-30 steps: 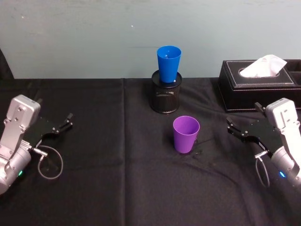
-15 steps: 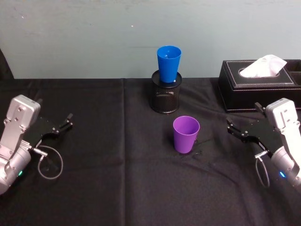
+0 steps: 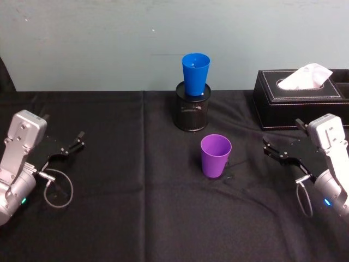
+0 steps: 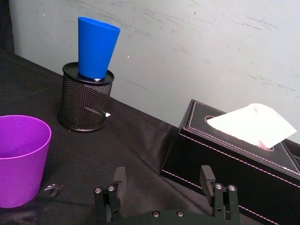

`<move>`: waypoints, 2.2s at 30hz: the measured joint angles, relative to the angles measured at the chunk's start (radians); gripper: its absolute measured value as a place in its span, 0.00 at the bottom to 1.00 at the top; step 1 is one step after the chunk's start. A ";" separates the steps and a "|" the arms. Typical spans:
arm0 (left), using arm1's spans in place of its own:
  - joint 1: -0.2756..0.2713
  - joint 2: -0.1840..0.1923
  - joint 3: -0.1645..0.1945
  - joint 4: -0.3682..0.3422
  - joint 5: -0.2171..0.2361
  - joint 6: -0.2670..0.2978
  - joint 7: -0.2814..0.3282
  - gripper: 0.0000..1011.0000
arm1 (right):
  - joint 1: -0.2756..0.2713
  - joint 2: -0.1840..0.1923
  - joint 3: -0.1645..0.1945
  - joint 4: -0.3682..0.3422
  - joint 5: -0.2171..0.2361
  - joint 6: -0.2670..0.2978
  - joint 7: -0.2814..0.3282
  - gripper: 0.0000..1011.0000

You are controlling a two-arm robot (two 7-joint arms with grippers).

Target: Pick up one cup with a gripper and tap it against the other cup.

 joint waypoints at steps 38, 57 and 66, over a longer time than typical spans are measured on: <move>0.000 0.000 0.000 0.000 0.000 0.000 0.000 0.99 | -0.025 -0.004 -0.005 -0.030 0.149 0.017 0.405 0.99; 0.000 0.000 0.000 0.000 0.000 0.000 0.000 0.99 | 0.047 -0.146 0.005 0.107 0.184 0.021 0.487 0.99; 0.000 0.000 0.000 0.000 0.000 0.000 0.000 0.99 | 0.070 -0.202 0.012 0.185 0.140 -0.058 0.490 0.99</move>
